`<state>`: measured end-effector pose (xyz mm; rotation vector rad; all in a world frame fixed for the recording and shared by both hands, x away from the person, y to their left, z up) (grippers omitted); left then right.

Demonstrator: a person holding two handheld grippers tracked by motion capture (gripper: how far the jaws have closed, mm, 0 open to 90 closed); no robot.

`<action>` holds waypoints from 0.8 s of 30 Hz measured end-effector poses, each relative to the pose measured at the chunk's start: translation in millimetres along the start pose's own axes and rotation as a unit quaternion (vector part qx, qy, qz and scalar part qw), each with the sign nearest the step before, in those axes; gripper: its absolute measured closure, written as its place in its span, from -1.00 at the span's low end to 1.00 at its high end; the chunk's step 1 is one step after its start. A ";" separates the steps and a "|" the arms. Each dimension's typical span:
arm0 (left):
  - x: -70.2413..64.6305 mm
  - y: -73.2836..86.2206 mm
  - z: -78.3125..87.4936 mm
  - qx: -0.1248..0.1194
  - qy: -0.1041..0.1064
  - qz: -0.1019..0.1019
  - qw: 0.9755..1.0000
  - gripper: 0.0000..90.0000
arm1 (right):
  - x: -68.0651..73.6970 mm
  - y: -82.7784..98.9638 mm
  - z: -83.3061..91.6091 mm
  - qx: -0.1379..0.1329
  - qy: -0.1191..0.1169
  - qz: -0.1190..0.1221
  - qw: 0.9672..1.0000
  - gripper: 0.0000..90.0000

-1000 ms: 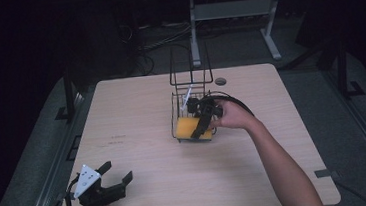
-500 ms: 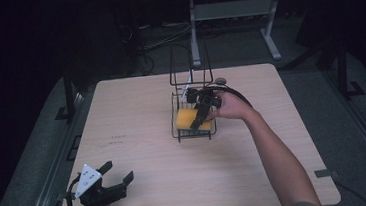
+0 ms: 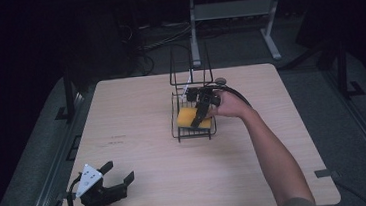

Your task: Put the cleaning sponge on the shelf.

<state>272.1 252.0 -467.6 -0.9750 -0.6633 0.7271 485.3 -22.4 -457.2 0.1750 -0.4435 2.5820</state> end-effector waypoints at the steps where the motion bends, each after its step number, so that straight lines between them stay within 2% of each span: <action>1: 0.2 0.1 0.0 0.000 0.000 0.001 1.000 -0.69 | -0.9 0.4 -1.7 0.004 0.003 -0.003 1.000 -0.52; 13: 0.4 0.4 0.6 -0.001 0.000 0.003 1.000 -0.69 | -2.7 -1.9 -15.3 0.001 0.011 0.002 1.000 -0.55; 15: 0.3 0.1 0.6 -0.002 0.000 0.004 1.000 -0.69 | -3.2 -1.9 -15.5 -0.010 0.014 0.001 1.000 -0.56; 17: 0.0 0.0 0.7 -0.003 -0.001 0.003 1.000 -0.69 | -4.1 -1.6 -15.1 -0.021 0.008 -0.007 1.000 -0.57; 19: -0.1 0.2 0.3 -0.001 0.000 0.001 1.000 -0.69 | -5.9 0.3 -15.1 -0.022 0.008 -0.014 1.000 -0.61; 24: -1.3 0.0 -0.6 0.000 0.000 0.000 1.000 -0.69 | -4.4 2.0 -12.0 -0.025 0.010 -0.015 1.000 -0.64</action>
Point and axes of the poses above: each handheld gripper's, and its own axes: z roughly backward along the jaws, y roughly out of its underside, x roughly to its left, the point moved 7 cm from there along -z, roughly forward along the jaws, and after that the axes turned 14 degrees about -z, right-handed, at the moved point
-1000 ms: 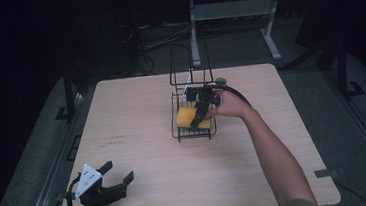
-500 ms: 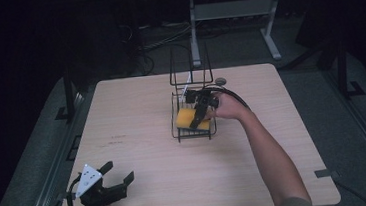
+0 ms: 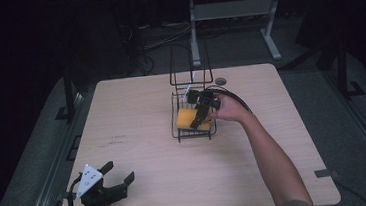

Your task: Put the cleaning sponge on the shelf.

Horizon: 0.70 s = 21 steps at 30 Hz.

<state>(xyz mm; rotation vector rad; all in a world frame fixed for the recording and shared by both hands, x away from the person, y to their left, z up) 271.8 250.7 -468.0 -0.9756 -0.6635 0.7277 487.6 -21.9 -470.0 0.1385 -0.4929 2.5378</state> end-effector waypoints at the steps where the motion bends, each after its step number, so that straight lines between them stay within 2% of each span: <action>1: 0.0 0.0 0.1 0.000 0.000 0.000 1.000 -0.69 | -0.1 -0.6 1.2 -0.005 0.002 0.001 1.000 -0.65; 7: 0.6 0.0 1.2 0.000 0.000 -0.001 1.000 -0.69 | 0.5 0.1 2.7 -0.011 0.006 0.001 1.000 -0.66; 14: -0.7 -0.6 -0.6 0.001 0.001 -0.003 1.000 -0.69 | -2.0 5.5 6.5 -0.037 0.003 -0.004 0.999 -0.68; 15: -0.9 -0.5 -0.7 0.001 0.001 -0.003 1.000 -0.69 | -2.0 6.1 7.7 -0.039 0.007 -0.001 0.999 -0.68; 17: -0.8 -0.4 -1.1 0.001 0.001 -0.002 1.000 -0.69 | -0.6 6.2 10.0 -0.044 0.001 0.007 0.999 -0.68; 21: 0.0 -0.3 -0.9 0.001 -0.001 0.001 1.000 -0.69 | -0.9 7.6 12.6 -0.051 0.004 0.007 0.999 -0.68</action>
Point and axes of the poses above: each handheld gripper's, and its own axes: z roughly backward along the jaws, y roughly out of its underside, x roughly to its left, the point moved 7 cm from there along -z, roughly forward along the jaws, and after that the axes turned 14 degrees about -z, right-handed, at the moved point
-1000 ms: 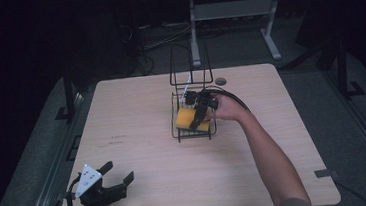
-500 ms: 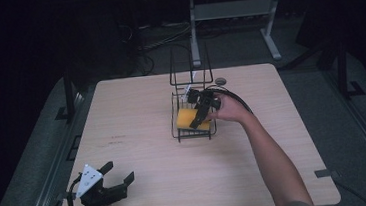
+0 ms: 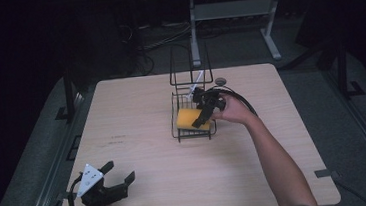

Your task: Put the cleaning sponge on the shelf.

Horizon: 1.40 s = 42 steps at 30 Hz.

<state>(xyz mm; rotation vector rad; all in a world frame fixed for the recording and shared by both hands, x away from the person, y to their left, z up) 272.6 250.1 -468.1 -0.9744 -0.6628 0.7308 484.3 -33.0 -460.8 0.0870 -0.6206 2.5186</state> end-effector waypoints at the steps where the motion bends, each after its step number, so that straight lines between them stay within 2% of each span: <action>1: 0.1 0.2 0.0 0.001 0.000 0.000 1.000 -0.69 | 0.7 1.5 1.2 0.002 0.001 -0.006 1.000 -0.68; 5: -0.3 -0.3 0.1 -0.001 -0.001 -0.003 1.000 -0.69 | 1.7 5.8 3.1 -0.007 -0.002 -0.020 1.000 -0.68; 7: -0.8 -0.2 -0.5 0.001 0.000 -0.003 1.000 -0.69 | 0.2 8.5 3.0 -0.015 -0.006 -0.013 1.000 -0.68; 12: -2.3 -0.9 -2.1 0.002 0.002 -0.006 1.000 -0.69 | -0.7 11.4 9.8 -0.028 0.001 -0.008 1.000 -0.68; 15: -2.7 -0.6 -1.9 0.003 0.003 -0.007 1.000 -0.69 | -1.7 12.4 14.4 -0.034 0.001 -0.018 0.999 -0.68; 17: -2.7 -0.7 -1.1 0.001 0.002 -0.005 1.000 -0.69 | -2.2 13.2 16.8 -0.043 0.000 -0.017 0.999 -0.68; 18: -2.6 -0.6 -0.5 0.000 0.002 -0.006 1.000 -0.69 | -3.6 13.2 17.5 -0.052 -0.003 -0.010 0.999 -0.68; 19: -2.2 -0.4 0.0 0.000 0.002 -0.006 1.000 -0.69 | -3.3 14.1 18.4 -0.055 -0.004 -0.014 0.998 -0.68; 21: -1.9 -0.3 0.2 0.001 0.002 -0.006 1.000 -0.69 | -2.7 17.3 20.2 -0.054 -0.002 -0.022 0.998 -0.68; 26: -3.6 -0.9 -0.6 0.001 0.004 -0.006 1.000 -0.69 | -1.9 26.1 25.3 -0.050 -0.005 -0.026 0.998 -0.68; 28: -4.2 -1.4 -0.7 0.000 0.004 -0.007 1.000 -0.69 | -1.4 28.8 27.7 -0.057 -0.002 -0.024 0.998 -0.68; 31: -5.7 -1.0 -1.0 0.003 0.007 -0.009 1.000 -0.69 | -1.5 36.1 30.9 -0.056 0.003 -0.035 0.998 -0.68; 39: -7.3 -1.9 -1.2 0.001 0.007 -0.010 1.000 -0.69 | 2.0 53.8 37.1 -0.054 0.007 -0.033 0.998 -0.68; 42: -7.1 -1.7 -1.2 0.001 0.007 -0.009 1.000 -0.69 | 3.5 59.6 40.1 -0.054 0.008 -0.039 0.998 -0.68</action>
Point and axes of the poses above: each handheld gripper's, and its own axes: z roughly backward along the jaws, y roughly out of its underside, x roughly to its left, the point moved 7 cm from there along -z, roughly forward along the jaws, and after that the axes turned 14 degrees about -z, right-handed, at the moved point
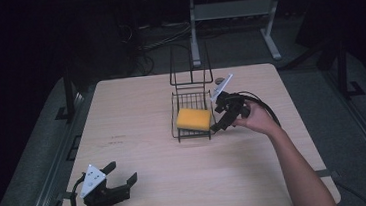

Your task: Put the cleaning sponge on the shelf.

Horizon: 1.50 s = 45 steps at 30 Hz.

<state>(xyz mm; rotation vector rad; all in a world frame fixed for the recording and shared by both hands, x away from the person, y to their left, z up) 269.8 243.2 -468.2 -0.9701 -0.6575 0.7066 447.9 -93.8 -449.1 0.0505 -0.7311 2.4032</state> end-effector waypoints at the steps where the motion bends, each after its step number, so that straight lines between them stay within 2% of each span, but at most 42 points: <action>1: 0.1 0.0 0.0 0.000 0.000 0.000 1.000 -0.69 | 0.1 1.9 0.9 0.000 0.001 0.001 1.000 -0.68; 7: -0.4 0.2 0.6 0.001 0.000 -0.003 1.000 -0.69 | 2.3 16.9 5.8 0.002 0.007 0.002 1.000 -0.67; 18: -1.8 0.2 0.1 0.002 0.001 -0.005 1.000 -0.69 | 2.0 53.0 18.1 0.002 0.019 -0.017 1.000 -0.67; 29: -2.5 0.6 -0.7 0.004 0.002 -0.007 1.000 -0.69 | 0.0 87.1 22.1 0.011 0.027 -0.037 0.999 -0.67; 40: -4.0 0.3 -1.1 0.003 0.004 -0.007 1.000 -0.69 | 9.5 117.2 22.9 0.032 0.036 -0.037 0.998 -0.66; 43: -4.3 0.0 -0.7 0.003 0.003 -0.010 1.000 -0.69 | 12.6 121.9 24.5 0.031 0.041 -0.036 0.998 -0.66; 45: -3.8 0.0 -0.3 0.001 0.002 -0.010 1.000 -0.69 | 18.7 124.8 28.5 0.021 0.043 -0.038 0.998 -0.66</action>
Point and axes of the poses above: each handheld gripper's, and its own axes: z roughly backward along the jaws, y roughly out of its underside, x roughly to its left, the point moved 7 cm from there along -z, roughly forward along the jaws, and after that the axes turned 14 degrees about -z, right-handed, at the moved point
